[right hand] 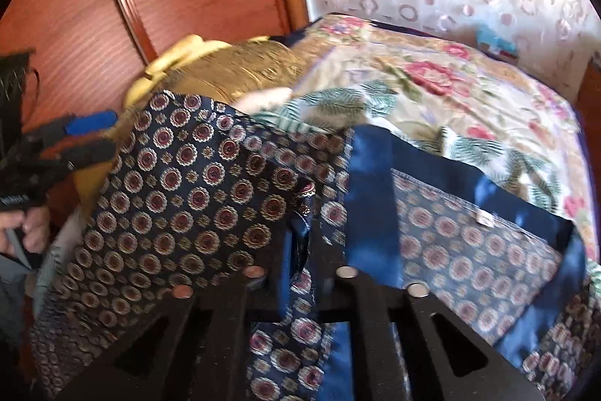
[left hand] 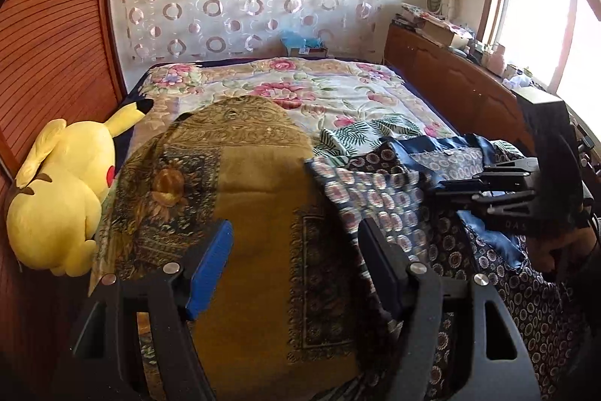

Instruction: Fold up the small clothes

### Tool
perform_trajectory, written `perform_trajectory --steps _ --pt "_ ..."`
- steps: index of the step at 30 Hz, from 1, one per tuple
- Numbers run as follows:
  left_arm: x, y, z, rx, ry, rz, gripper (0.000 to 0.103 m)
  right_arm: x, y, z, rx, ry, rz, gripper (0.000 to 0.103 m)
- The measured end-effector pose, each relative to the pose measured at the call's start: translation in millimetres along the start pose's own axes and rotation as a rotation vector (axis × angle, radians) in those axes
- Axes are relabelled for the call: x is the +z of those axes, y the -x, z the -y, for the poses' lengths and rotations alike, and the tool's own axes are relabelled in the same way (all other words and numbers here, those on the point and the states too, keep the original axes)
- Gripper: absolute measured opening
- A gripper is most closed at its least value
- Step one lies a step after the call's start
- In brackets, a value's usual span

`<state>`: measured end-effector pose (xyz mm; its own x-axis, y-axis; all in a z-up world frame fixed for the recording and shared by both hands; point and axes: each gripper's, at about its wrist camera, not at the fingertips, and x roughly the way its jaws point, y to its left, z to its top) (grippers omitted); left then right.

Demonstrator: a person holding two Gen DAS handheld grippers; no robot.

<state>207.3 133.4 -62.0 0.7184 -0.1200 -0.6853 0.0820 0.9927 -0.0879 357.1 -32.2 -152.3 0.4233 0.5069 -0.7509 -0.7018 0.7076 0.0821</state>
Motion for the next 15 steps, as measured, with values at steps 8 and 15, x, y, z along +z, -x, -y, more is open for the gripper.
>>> perform_trajectory --steps 8,15 --pt "9 -19 8 -0.069 0.009 -0.054 0.051 -34 41 14 -0.057 0.015 0.028 0.039" --pt "12 -25 22 -0.081 -0.029 -0.079 0.003 -94 109 41 -0.183 -0.055 0.051 0.039"
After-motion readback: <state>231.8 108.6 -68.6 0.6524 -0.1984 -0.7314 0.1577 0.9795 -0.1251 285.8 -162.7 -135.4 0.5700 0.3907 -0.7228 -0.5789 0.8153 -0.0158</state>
